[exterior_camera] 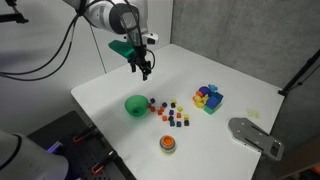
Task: Put one blue block in the bowl
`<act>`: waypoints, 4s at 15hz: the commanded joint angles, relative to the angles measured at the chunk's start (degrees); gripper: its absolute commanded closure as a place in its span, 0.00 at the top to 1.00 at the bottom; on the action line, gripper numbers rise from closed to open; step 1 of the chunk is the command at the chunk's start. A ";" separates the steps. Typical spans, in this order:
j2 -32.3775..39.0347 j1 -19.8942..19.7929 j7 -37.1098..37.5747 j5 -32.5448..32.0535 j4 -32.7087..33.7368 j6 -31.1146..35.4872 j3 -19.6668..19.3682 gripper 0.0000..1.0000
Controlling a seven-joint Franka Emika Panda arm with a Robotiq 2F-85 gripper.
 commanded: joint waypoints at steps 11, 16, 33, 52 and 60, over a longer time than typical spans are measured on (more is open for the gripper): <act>13.52 1.62 5.27 0.51 6.40 5.53 0.05 1.00; 23.35 3.56 5.67 1.10 12.16 12.30 -0.36 1.00; 46.97 10.87 9.93 1.00 24.37 28.54 -7.65 1.00; 44.26 11.48 10.50 3.42 22.26 29.80 -9.27 0.10; 28.24 10.11 9.35 1.61 12.16 17.29 -8.84 0.10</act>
